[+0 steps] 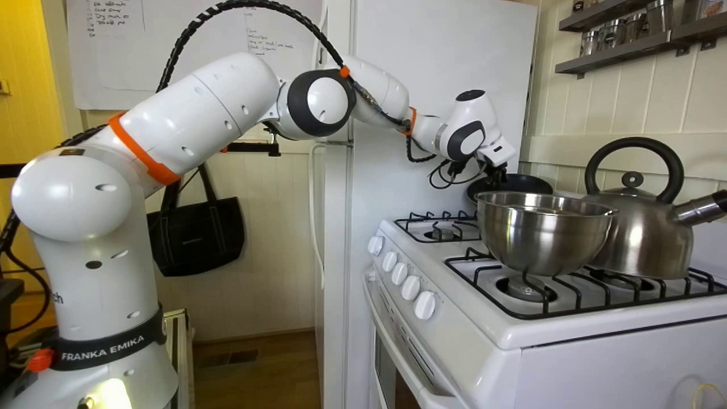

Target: Move the silver bowl to the right then move the pan forwards.

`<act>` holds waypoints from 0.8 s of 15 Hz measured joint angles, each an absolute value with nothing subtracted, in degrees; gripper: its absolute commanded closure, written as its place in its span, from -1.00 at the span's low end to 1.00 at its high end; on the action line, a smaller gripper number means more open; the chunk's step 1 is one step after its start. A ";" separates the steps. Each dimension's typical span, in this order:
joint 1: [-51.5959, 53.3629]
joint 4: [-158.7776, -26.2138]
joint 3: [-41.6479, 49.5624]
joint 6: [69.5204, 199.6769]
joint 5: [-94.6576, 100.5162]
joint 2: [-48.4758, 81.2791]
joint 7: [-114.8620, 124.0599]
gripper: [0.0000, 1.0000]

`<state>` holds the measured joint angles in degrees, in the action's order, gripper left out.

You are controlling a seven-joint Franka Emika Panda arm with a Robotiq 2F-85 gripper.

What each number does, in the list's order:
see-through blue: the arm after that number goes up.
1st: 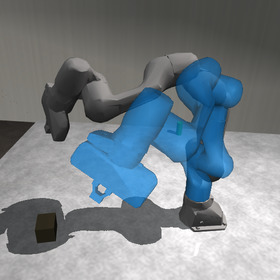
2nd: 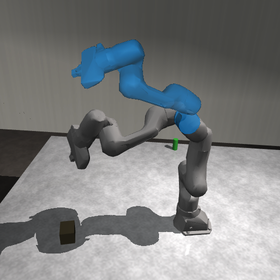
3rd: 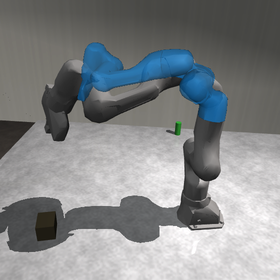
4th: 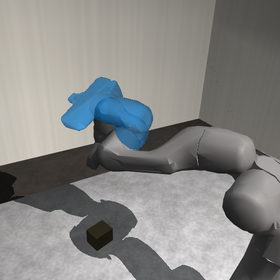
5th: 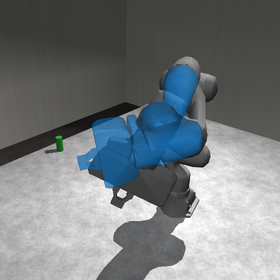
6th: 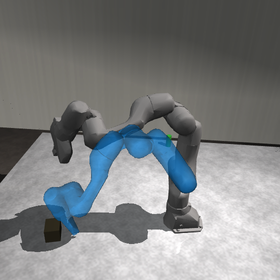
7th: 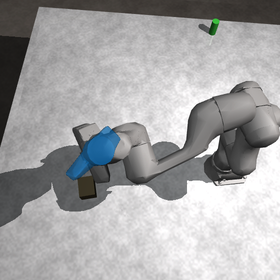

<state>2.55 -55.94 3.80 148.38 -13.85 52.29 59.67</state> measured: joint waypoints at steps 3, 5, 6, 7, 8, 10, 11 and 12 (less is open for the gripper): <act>2.20 -55.78 3.80 149.80 -13.86 52.91 59.63 -1.00; 2.16 -55.62 4.26 149.53 -13.85 53.84 59.77 -1.00; 2.22 -55.57 4.68 149.06 -13.81 54.31 60.20 -1.00; 2.39 -55.55 5.32 148.43 -13.59 54.71 61.04 -1.00; 2.59 -55.54 6.01 147.77 -13.18 55.00 62.11 -1.00; 2.78 -55.46 6.70 147.02 -12.38 55.35 63.59 -1.00; 2.79 -55.31 6.70 147.02 -12.09 55.56 63.81 -1.00; 2.79 -54.89 6.66 147.02 -12.03 55.92 63.82 -1.00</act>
<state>2.79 -54.89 6.66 147.02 -12.03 55.92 63.82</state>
